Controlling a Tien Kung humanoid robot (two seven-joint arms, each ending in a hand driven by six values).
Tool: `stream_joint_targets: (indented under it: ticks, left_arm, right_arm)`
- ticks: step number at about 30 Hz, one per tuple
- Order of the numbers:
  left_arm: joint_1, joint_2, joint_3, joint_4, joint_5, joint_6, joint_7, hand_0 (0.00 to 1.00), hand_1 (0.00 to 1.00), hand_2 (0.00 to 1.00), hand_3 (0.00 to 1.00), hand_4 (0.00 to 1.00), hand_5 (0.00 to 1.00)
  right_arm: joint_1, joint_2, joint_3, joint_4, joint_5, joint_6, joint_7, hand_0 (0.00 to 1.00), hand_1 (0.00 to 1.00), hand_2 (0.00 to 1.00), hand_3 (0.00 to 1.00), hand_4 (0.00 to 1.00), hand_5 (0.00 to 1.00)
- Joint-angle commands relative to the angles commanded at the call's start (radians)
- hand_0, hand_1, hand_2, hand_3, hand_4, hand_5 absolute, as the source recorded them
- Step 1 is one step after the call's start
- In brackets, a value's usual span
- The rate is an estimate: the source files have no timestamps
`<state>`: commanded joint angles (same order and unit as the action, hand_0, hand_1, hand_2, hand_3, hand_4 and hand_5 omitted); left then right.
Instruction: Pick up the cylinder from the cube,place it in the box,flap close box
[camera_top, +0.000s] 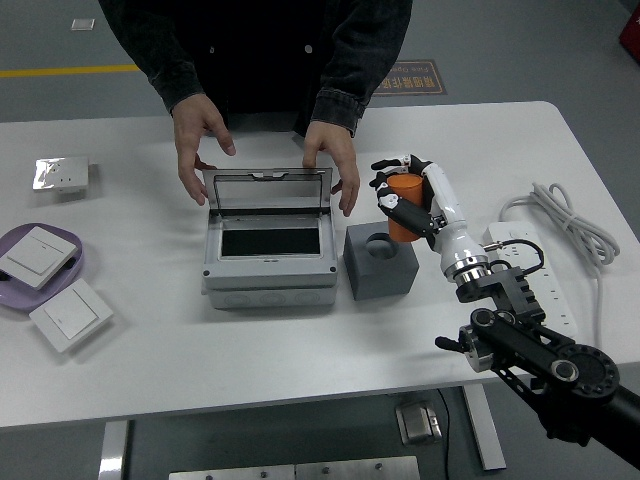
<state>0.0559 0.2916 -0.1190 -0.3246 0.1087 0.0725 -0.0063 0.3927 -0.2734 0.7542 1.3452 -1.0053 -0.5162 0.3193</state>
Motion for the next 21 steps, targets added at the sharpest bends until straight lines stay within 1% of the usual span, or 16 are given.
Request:
stream_joint_targets:
  ticks: [2,4,5,6,11,12,13,15,21]
  left_arm:
    - [0.000,0.000,0.000,0.000,0.001,0.000,0.000,0.613,0.624,0.595,0.620,0.693,0.240]
    - [-0.001,-0.001,0.000,0.000,0.000,0.000,0.000,0.613,0.624,0.595,0.620,0.693,0.240]
    - [-0.001,-0.001,-0.001,0.000,0.001,0.000,0.000,0.613,0.624,0.595,0.620,0.693,0.240]
    - [-0.001,-0.001,-0.001,0.000,0.000,0.000,0.000,0.614,0.624,0.595,0.620,0.694,0.240]
    - [-0.002,-0.001,0.002,0.001,-0.003,0.000,0.000,0.614,0.624,0.595,0.620,0.694,0.240]
    - [-0.002,-0.001,0.002,0.001,-0.004,0.000,0.000,0.613,0.624,0.595,0.620,0.692,0.238]
    - [-0.002,-0.001,0.002,0.002,-0.004,0.000,0.000,0.613,0.624,0.595,0.620,0.692,0.238]
    - [-0.002,-0.001,0.001,0.002,-0.004,0.000,0.000,0.613,0.624,0.595,0.620,0.692,0.238]
    - [-0.001,0.000,0.003,0.002,-0.006,0.001,-0.001,0.613,0.624,0.595,0.620,0.693,0.237]
  right_arm:
    - [0.006,-0.003,0.004,0.026,-0.072,-0.008,-0.035,0.002,0.176,0.393,0.458,0.269,0.002]
    - [0.015,-0.007,0.005,0.056,-0.144,-0.005,-0.073,0.002,0.176,0.393,0.458,0.269,0.002]
    - [0.020,-0.011,0.004,0.071,-0.186,0.000,-0.095,0.002,0.176,0.393,0.458,0.269,0.002]
    - [0.026,-0.015,0.003,0.084,-0.222,0.005,-0.113,0.002,0.119,0.381,0.435,0.263,0.002]
    - [0.062,-0.042,-0.011,0.158,-0.420,0.037,-0.219,0.002,0.119,0.381,0.435,0.263,0.002]
    - [0.071,-0.046,-0.015,0.169,-0.461,0.047,-0.241,0.002,0.092,0.377,0.415,0.257,0.002]
    - [0.077,-0.048,-0.019,0.176,-0.493,0.054,-0.256,0.002,0.092,0.377,0.415,0.257,0.002]
    - [0.092,-0.049,-0.030,0.187,-0.553,0.064,-0.273,0.002,0.092,0.377,0.415,0.257,0.002]
    - [0.123,-0.034,-0.066,0.191,-0.696,0.072,-0.273,0.002,0.087,0.375,0.434,0.262,0.002]
